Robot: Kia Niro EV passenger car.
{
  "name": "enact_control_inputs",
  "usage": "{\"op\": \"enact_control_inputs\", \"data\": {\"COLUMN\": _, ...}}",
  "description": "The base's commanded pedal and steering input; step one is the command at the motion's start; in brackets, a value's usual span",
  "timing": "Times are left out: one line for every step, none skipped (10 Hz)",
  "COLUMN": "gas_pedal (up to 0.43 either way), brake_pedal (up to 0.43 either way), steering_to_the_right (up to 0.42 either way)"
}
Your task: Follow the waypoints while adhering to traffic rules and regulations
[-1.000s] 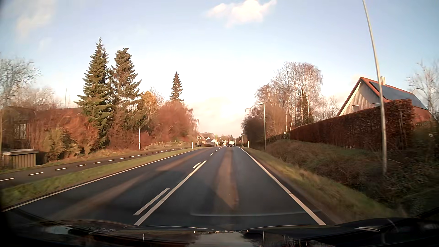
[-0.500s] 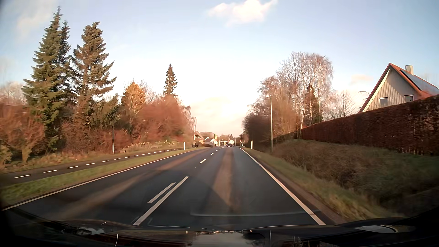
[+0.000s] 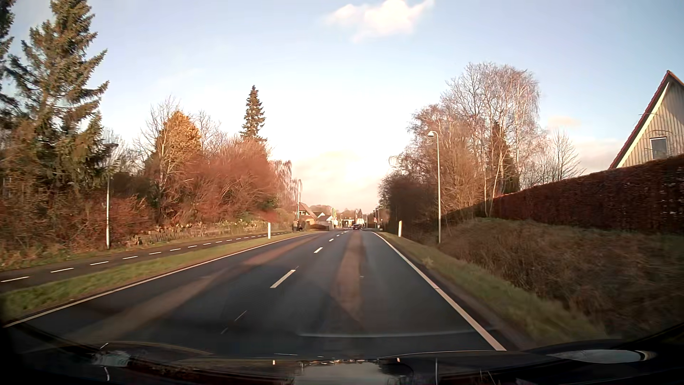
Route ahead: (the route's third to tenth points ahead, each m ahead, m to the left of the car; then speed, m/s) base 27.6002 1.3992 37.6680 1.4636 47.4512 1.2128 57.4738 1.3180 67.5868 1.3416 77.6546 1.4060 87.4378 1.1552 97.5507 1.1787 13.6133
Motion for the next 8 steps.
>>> {"op": "enact_control_inputs", "data": {"gas_pedal": 0.087, "brake_pedal": 0.0, "steering_to_the_right": 0.003}}
{"op": "enact_control_inputs", "data": {"gas_pedal": 0.087, "brake_pedal": 0.0, "steering_to_the_right": 0.002}}
{"op": "enact_control_inputs", "data": {"gas_pedal": 0.087, "brake_pedal": 0.0, "steering_to_the_right": 0.003}}
{"op": "enact_control_inputs", "data": {"gas_pedal": 0.087, "brake_pedal": 0.0, "steering_to_the_right": 0.002}}
{"op": "enact_control_inputs", "data": {"gas_pedal": 0.087, "brake_pedal": 0.0, "steering_to_the_right": 0.002}}
{"op": "enact_control_inputs", "data": {"gas_pedal": 0.087, "brake_pedal": 0.0, "steering_to_the_right": 0.003}}
{"op": "enact_control_inputs", "data": {"gas_pedal": 0.087, "brake_pedal": 0.0, "steering_to_the_right": 0.002}}
{"op": "enact_control_inputs", "data": {"gas_pedal": 0.079, "brake_pedal": 0.0, "steering_to_the_right": 0.002}}
